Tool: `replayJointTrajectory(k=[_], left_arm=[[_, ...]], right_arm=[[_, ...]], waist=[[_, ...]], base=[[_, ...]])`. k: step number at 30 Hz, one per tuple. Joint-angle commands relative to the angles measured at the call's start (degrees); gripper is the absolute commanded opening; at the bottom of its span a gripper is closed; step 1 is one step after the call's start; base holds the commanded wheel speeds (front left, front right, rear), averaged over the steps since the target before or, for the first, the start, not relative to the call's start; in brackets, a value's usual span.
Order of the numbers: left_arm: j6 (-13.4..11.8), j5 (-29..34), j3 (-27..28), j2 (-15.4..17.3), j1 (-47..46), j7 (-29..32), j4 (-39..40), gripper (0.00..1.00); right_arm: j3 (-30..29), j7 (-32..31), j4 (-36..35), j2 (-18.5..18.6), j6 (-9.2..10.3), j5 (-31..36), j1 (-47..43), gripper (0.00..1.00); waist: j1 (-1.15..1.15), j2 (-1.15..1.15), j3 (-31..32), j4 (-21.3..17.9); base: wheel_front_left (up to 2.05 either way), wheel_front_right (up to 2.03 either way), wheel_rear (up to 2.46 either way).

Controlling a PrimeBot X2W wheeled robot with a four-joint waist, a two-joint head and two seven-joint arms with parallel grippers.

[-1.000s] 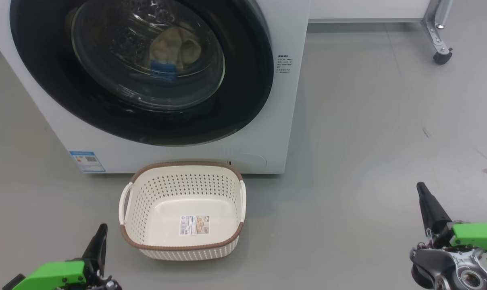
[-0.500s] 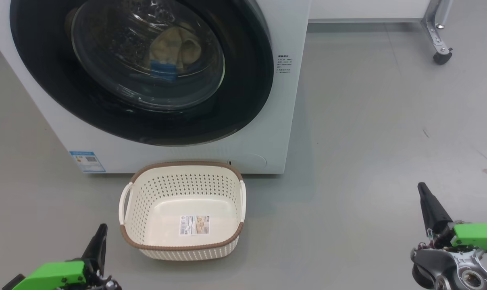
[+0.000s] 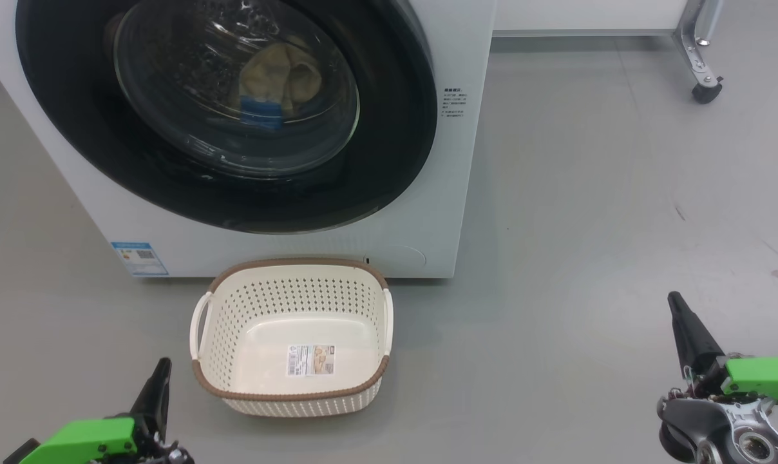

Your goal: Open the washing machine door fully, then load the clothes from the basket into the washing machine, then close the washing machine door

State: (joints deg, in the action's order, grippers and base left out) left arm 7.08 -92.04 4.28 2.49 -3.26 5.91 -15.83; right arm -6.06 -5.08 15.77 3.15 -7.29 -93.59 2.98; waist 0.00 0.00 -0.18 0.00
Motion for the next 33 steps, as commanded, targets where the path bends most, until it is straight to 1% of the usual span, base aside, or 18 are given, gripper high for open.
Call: replayJointTrajectory(k=[1,33], left_arm=[[0.41,-0.23,2.11,0.52,-2.92,0.48,1.78,0.00],[0.41,-0.16,2.20,0.47,-2.93,0.55,1.78,0.00]], right_arm=[[0.79,-0.40,-1.82,0.65,-0.20,0.38,3.09,0.00],[0.32,-0.78,-1.79,0.31,-0.20,0.78,3.13,0.00]], waist=[[0.00,0.00,0.00,0.00],[0.00,0.00,0.00,0.00]], base=[[0.00,0.00,0.00],[0.00,0.00,0.00]])
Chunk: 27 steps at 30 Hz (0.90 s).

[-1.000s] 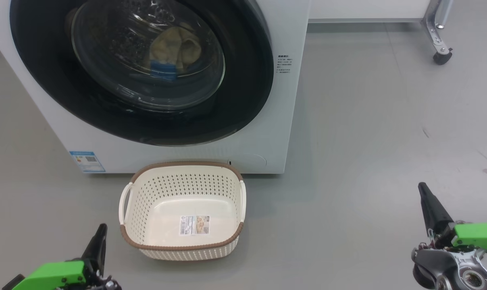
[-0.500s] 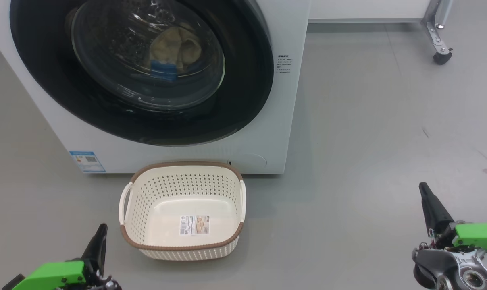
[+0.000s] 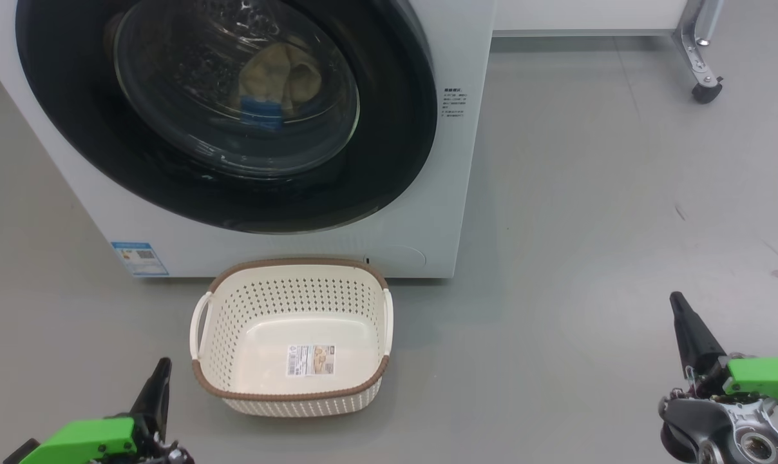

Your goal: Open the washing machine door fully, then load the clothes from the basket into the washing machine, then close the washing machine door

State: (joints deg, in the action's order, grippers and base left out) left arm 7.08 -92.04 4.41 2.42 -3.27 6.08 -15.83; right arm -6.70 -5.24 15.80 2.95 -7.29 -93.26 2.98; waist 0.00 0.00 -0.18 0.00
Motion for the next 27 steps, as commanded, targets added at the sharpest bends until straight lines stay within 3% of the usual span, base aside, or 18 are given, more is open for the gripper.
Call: replayJointTrajectory(k=[1,27], left_arm=[[0.41,-0.16,2.07,0.53,-2.92,0.37,1.78,0.00],[0.41,-0.13,2.10,0.50,-2.92,0.40,1.78,0.00]], right_arm=[[0.94,-0.64,-1.82,0.50,-0.20,0.46,3.13,0.00],[0.69,-0.84,-1.81,0.32,-0.20,0.67,3.15,0.00]], waist=[[0.00,0.00,0.00,0.00],[0.00,0.00,0.00,0.00]], base=[[0.00,0.00,0.00],[0.00,0.00,0.00]])
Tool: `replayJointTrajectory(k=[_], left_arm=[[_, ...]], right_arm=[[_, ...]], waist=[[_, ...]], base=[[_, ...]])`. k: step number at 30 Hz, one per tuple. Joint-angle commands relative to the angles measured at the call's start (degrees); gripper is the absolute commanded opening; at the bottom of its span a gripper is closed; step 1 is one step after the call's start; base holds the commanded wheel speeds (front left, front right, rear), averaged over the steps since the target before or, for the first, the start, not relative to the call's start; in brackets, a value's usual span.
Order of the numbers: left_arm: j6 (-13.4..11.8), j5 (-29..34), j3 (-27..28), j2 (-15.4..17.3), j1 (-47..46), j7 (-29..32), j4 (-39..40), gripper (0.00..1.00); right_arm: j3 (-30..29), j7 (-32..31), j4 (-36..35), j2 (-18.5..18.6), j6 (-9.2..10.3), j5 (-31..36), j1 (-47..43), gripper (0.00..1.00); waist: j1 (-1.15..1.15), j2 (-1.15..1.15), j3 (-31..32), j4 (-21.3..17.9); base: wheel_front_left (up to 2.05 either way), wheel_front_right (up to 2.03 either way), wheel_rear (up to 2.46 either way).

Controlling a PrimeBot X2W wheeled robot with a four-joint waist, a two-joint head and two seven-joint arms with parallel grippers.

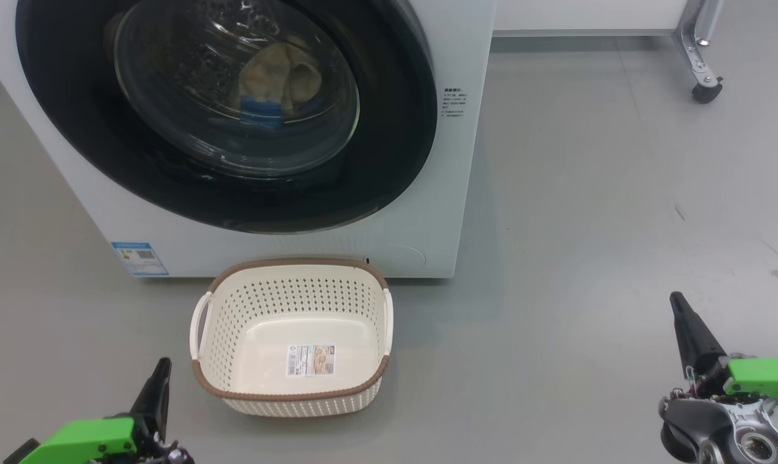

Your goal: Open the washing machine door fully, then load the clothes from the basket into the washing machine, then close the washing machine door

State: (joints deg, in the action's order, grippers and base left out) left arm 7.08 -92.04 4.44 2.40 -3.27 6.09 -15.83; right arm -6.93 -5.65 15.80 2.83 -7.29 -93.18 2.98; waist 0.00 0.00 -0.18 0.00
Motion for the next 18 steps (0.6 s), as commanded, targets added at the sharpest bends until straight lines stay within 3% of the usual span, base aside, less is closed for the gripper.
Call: replayJointTrajectory(k=[1,18], left_arm=[[0.41,-0.13,2.07,0.52,-2.92,0.39,1.78,0.00],[0.41,-0.11,2.09,0.51,-2.93,0.41,1.78,0.00]], right_arm=[[0.91,-0.43,-1.81,0.44,-0.20,0.60,3.16,0.00],[0.78,-0.53,-1.80,0.35,-0.20,0.71,3.17,0.00]], waist=[[0.00,0.00,0.00,0.00],[0.00,0.00,0.00,0.00]], base=[[0.00,0.00,0.00],[0.00,0.00,0.00]])
